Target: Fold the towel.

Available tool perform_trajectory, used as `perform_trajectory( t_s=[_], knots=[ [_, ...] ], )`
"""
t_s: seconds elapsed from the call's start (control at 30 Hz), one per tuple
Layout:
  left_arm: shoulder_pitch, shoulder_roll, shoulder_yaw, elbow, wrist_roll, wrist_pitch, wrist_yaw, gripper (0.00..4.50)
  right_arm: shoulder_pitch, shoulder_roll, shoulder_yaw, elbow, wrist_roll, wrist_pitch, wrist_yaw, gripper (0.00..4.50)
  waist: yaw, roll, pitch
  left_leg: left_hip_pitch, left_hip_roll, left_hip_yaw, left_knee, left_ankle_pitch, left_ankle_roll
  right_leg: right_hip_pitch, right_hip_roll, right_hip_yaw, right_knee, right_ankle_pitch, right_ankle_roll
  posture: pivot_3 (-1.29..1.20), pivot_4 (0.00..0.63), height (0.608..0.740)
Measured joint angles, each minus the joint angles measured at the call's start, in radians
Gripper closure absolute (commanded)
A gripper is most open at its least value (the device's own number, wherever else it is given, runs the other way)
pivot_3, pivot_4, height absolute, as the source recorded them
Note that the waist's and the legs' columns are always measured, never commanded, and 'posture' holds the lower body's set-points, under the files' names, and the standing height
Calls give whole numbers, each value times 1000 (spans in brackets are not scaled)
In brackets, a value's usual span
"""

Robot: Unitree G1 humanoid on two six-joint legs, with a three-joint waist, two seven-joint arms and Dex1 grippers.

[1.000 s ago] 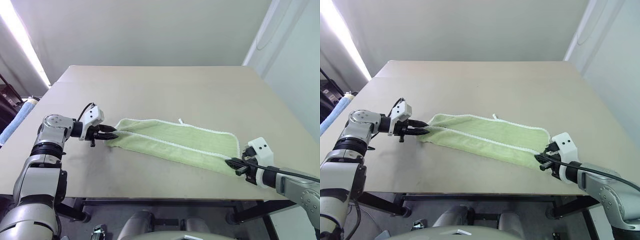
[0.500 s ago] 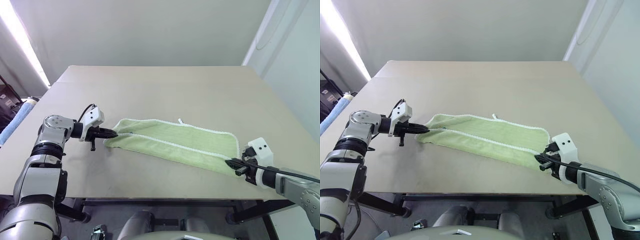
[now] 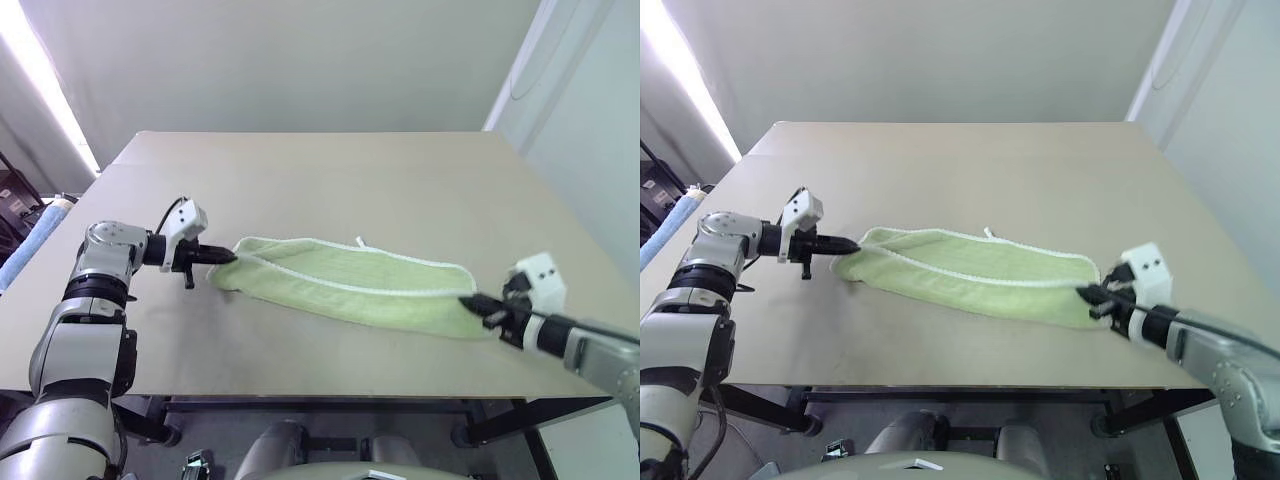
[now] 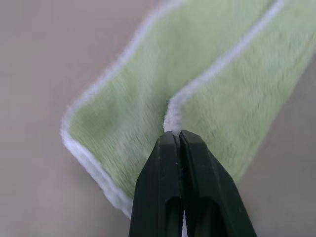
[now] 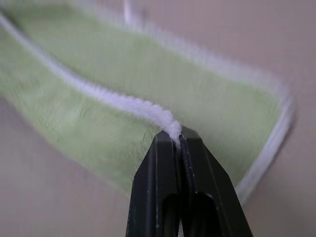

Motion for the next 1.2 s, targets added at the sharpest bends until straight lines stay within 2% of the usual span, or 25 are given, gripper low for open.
perform_trajectory(
  t_s=[0.13, 0.27, 0.5, 0.57, 0.67, 0.77, 0.87, 1.03, 1.1, 1.2],
  knots=[
    [-46, -4, 39, 19, -24, 35, 26, 4449, -90, 1, -47, 53, 11, -8, -29, 4500, 1, -1, 0, 0, 0, 0, -1, 0, 0, -1, 0, 0, 0, 0, 0, 0, 0, 706],
    [-149, -59, 119, 71, -73, 71, 185, 4449, -255, 6, -46, 165, -33, -56, -95, 4500, 3, -1, 0, -1, 0, 0, 1, 0, 0, -1, 0, 0, 0, 1, 1, 0, 0, 706],
    [-325, -175, 192, 151, -67, -32, 680, 4449, -531, 9, 127, 496, -260, -304, -143, 4500, -4, -1, 0, -1, -1, 1, 2, 1, 2, -1, 0, 0, 1, 2, 3, 0, 0, 706],
    [-348, -194, 194, 170, -56, -59, 767, 4449, -600, 18, 166, 610, -320, -392, -145, 4500, -6, -1, 0, -1, -1, 1, 1, 2, 3, -1, 0, 1, 2, 2, 3, 0, 0, 706],
    [-374, -203, 194, 176, -41, -94, 819, 4449, -698, 22, 193, 756, -369, -507, -142, 4500, -7, -1, 0, -2, -2, 2, 0, 2, 3, -1, 0, 2, 3, 2, 3, 0, 0, 706],
    [-387, -193, 193, 176, -31, -113, 798, 4449, -737, 15, 192, 806, -388, -582, -112, 4500, -8, -1, 0, -2, -2, 2, -1, 2, 3, -1, 0, 2, 3, 2, 3, 0, 0, 706],
    [-382, -148, 193, 177, -31, -114, 679, 4449, -662, -17, 184, 751, -371, -578, -33, 4500, -8, -1, 0, -1, -2, 2, -1, 2, 3, -3, 0, 2, 3, 2, 3, 0, 0, 706],
    [-250, -37, 185, 156, -31, -111, 361, 4449, -285, -36, 154, 480, -275, -483, 129, 4500, -8, 0, -1, -1, -2, 2, 0, 2, 3, -4, 0, 2, 5, 2, 3, 0, 0, 706],
    [-178, -11, 161, 146, -24, -110, 263, 4449, -171, -35, 144, 386, -240, -429, 150, 4500, -6, 0, 0, -1, -2, 2, 2, 2, 3, -4, 0, 3, 7, 2, 2, 0, 0, 706],
    [-102, 21, 128, 115, -10, -109, 141, 4449, -79, -32, 114, 266, -197, -374, 149, 4500, -7, 0, 0, -1, -2, 1, 4, 0, 0, -4, 1, 3, 7, 2, 0, 0, 0, 706]
  ],
)
